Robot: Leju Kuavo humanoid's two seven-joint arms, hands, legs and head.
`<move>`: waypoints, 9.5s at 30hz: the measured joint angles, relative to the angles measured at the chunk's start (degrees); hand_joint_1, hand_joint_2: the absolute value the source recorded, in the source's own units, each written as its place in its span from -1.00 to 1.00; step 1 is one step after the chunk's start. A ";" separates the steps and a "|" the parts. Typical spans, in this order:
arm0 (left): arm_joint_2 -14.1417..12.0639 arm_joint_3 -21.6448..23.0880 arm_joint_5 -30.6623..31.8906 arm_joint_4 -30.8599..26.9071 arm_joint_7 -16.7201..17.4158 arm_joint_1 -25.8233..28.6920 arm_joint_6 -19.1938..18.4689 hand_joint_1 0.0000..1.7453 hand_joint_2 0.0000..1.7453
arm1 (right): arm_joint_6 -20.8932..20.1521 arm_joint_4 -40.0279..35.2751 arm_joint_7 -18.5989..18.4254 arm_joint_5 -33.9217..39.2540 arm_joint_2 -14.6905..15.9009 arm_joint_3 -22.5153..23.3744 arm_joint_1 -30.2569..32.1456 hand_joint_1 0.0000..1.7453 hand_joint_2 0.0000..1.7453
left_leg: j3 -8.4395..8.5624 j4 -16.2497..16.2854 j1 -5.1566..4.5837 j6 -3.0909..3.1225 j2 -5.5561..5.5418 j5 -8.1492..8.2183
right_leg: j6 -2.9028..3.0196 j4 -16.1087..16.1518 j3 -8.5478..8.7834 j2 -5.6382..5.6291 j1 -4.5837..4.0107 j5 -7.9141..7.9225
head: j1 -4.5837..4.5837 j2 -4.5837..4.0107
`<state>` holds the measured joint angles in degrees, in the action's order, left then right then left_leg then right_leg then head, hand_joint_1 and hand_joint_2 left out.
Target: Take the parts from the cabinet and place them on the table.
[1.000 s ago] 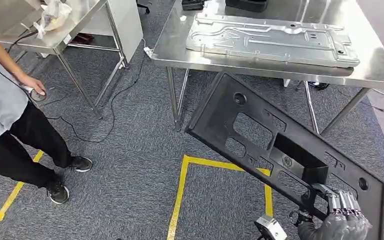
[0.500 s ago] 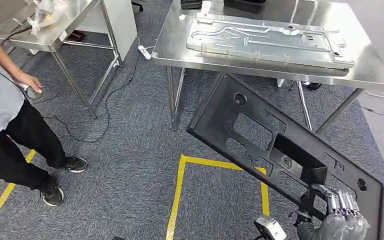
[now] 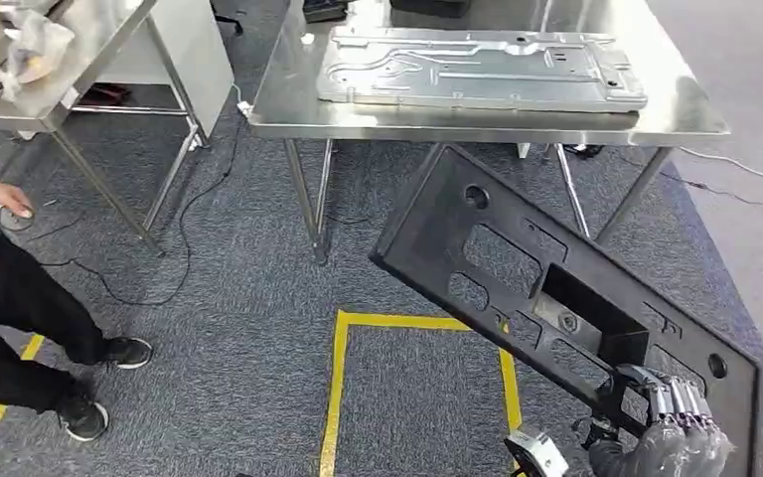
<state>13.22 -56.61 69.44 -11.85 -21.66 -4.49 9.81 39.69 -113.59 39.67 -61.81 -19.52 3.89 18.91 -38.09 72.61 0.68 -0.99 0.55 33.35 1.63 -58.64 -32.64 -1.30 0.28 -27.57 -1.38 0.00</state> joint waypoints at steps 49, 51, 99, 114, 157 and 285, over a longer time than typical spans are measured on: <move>-0.13 0.04 1.09 -0.02 -0.33 -0.42 -0.74 -1.00 1.00 | 0.02 -0.63 0.09 -2.97 0.37 0.00 -0.92 1.00 1.00 | 6.97 -14.55 0.15 2.06 -0.04 -5.09 | -3.28 -1.24 0.11 1.68 0.98 -0.83 | -0.20 0.00; -0.13 0.04 1.09 0.00 -0.39 -0.46 -0.48 -1.00 1.00 | 0.02 -0.70 0.09 -2.95 0.37 0.00 -0.94 1.00 1.00 | 6.77 -14.35 -0.03 1.31 0.03 -4.98 | -2.63 -0.75 -0.21 1.45 0.44 -0.70 | -0.11 0.00; -0.31 0.07 1.27 -0.02 -0.22 -0.56 -0.61 -1.00 1.00 | 0.00 -1.12 0.09 -2.34 0.66 0.00 -1.76 1.00 1.00 | 3.90 -13.29 -0.54 2.12 -0.37 -6.78 | -1.85 0.07 3.27 0.95 -0.12 -3.87 | -0.20 0.00; -0.22 0.11 1.49 0.00 -0.15 -0.63 -0.59 -1.00 1.00 | 0.00 -0.98 0.09 -2.16 0.87 -0.02 -1.97 1.00 1.00 | 9.33 -14.64 0.12 0.78 -0.35 -3.08 | -2.14 -1.76 -1.62 1.14 0.49 -0.13 | -0.28 0.00; -0.39 1.33 3.19 -0.02 1.01 -0.93 -1.18 -1.00 1.00 | 0.00 -0.35 0.09 -3.08 2.71 -2.12 -7.43 1.00 1.00 | 3.77 -13.02 -0.65 1.95 -0.56 -7.63 | -0.79 -0.67 2.56 0.91 -0.22 -2.75 | -0.33 0.00; 0.35 7.83 8.55 0.00 8.55 -4.62 -3.80 -1.00 -1.00 | -5.81 45.03 -38.73 -23.63 16.11 -41.12 -47.77 0.96 1.00 | 3.54 -14.49 0.08 2.44 -0.99 -8.56 | -2.31 -2.16 -2.27 1.20 0.41 -0.17 | 0.04 0.00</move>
<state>13.57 -48.78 77.99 -11.85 -13.11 -9.11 6.01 33.88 -68.56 0.94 -85.44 -3.41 -37.23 -28.86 -34.56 58.13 0.76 1.45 -0.44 24.79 -0.69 -60.80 -34.90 -0.10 0.69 -27.75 -1.33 0.00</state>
